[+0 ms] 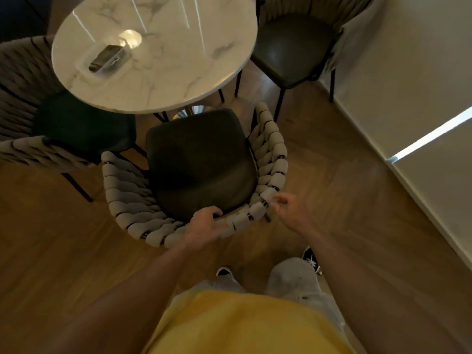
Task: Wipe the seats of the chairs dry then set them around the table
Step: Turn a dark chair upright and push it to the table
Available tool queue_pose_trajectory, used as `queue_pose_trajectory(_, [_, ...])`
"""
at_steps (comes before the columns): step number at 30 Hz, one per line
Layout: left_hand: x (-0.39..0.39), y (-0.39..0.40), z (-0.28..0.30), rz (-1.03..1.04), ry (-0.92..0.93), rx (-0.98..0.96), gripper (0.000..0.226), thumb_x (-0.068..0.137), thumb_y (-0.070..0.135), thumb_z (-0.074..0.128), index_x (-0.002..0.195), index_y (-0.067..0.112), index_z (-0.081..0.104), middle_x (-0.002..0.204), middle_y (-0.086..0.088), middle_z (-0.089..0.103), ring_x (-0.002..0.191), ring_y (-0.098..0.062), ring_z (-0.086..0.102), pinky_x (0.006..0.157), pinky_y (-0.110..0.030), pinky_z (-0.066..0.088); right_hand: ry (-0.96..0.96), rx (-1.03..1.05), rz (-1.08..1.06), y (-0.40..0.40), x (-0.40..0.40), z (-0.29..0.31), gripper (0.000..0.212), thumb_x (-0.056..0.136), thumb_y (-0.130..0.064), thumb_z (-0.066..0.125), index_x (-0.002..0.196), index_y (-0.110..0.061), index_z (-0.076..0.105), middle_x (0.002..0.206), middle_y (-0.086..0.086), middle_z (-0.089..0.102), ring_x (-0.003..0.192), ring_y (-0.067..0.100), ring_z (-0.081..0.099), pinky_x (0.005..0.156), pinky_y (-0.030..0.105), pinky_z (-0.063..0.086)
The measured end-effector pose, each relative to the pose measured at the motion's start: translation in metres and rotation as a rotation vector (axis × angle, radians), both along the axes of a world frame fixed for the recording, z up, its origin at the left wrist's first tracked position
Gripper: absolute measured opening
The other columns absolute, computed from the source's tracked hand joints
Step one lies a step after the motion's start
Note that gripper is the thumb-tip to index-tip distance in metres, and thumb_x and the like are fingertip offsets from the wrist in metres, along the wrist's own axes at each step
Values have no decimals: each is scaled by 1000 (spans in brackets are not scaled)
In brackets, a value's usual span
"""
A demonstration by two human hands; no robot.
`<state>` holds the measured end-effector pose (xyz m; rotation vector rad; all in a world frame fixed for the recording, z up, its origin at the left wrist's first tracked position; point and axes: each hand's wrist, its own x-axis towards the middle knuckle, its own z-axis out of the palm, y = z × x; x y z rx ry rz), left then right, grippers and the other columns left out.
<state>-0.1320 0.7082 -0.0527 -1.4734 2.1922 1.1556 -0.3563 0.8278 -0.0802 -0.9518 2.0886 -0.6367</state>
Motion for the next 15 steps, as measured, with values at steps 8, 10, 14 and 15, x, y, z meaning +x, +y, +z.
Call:
queue_pose_trajectory(8, [-155, 35, 11, 3, 107, 63, 26, 93, 30, 62, 118, 26, 61, 108, 10, 63, 88, -1, 58, 72, -19, 47, -18, 82, -118, 62, -139, -9, 34, 93, -30, 59, 122, -13, 59, 112, 10, 62, 90, 13, 55, 74, 22, 41])
queue_pose_trajectory(10, [-194, 42, 13, -47, 113, 62, 32, 92, 30, 62, 123, 23, 59, 115, 4, 65, 99, -6, 62, 85, -26, 53, -21, 107, -110, 81, -178, -3, 35, 95, -26, 57, 125, -9, 57, 114, 12, 60, 88, 13, 53, 66, 13, 41])
queue_pose_trajectory(14, [-265, 51, 16, -107, 125, 93, 35, 91, 35, 64, 124, 26, 58, 117, 6, 63, 103, -7, 60, 91, -31, 53, 51, 152, -84, 108, -258, 9, 37, 93, -29, 60, 125, -11, 59, 115, 9, 62, 95, 15, 57, 76, 17, 43])
queue_pose_trajectory(15, [-282, 52, 16, -126, 119, 92, 34, 91, 36, 63, 124, 26, 58, 116, 6, 63, 104, -8, 60, 91, -31, 53, 73, 165, -90, 112, -277, 12, 37, 92, -30, 61, 124, -13, 60, 115, 8, 63, 98, 16, 58, 80, 22, 44])
